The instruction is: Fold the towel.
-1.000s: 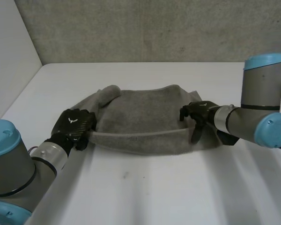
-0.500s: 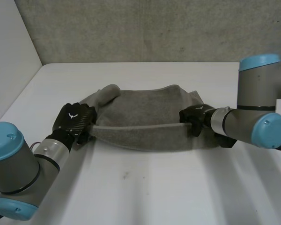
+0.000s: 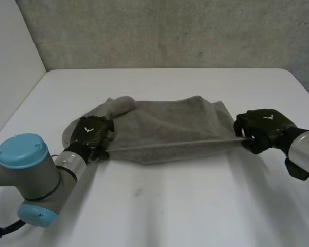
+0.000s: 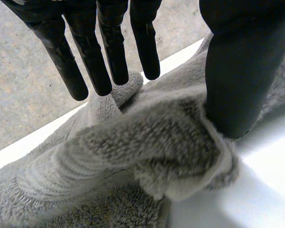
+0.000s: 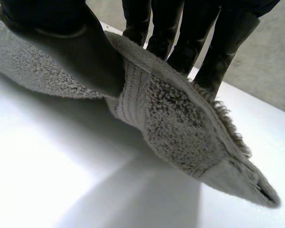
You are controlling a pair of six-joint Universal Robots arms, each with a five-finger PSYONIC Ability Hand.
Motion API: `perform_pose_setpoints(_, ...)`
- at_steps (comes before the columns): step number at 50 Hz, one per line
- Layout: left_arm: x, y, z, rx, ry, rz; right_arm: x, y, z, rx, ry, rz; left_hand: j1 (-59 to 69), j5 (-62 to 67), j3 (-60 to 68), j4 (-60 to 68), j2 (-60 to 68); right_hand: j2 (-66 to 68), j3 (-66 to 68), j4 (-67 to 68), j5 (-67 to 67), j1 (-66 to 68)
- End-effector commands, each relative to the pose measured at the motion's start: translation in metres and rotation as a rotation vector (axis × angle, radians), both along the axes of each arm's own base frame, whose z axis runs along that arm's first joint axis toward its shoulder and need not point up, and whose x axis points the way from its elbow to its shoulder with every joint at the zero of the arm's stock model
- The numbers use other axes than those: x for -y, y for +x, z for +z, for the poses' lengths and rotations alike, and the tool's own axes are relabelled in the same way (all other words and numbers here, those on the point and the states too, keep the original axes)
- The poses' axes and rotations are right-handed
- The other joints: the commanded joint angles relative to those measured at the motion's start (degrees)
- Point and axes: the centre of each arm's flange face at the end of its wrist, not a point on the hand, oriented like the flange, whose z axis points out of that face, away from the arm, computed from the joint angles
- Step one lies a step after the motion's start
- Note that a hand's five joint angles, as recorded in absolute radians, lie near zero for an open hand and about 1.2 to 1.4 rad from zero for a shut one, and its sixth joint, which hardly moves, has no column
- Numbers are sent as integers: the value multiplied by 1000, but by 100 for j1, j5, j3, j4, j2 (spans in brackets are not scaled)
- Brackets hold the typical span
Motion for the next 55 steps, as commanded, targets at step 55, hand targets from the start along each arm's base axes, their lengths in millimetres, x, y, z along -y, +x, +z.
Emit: perform_pose_setpoints(55, -13, -21, 2, -63, 24, -88, 14, -26, -10, 15, -81, -104, 1067, 1118, 1086, 1084, 1091, 378, 382, 355, 321, 413)
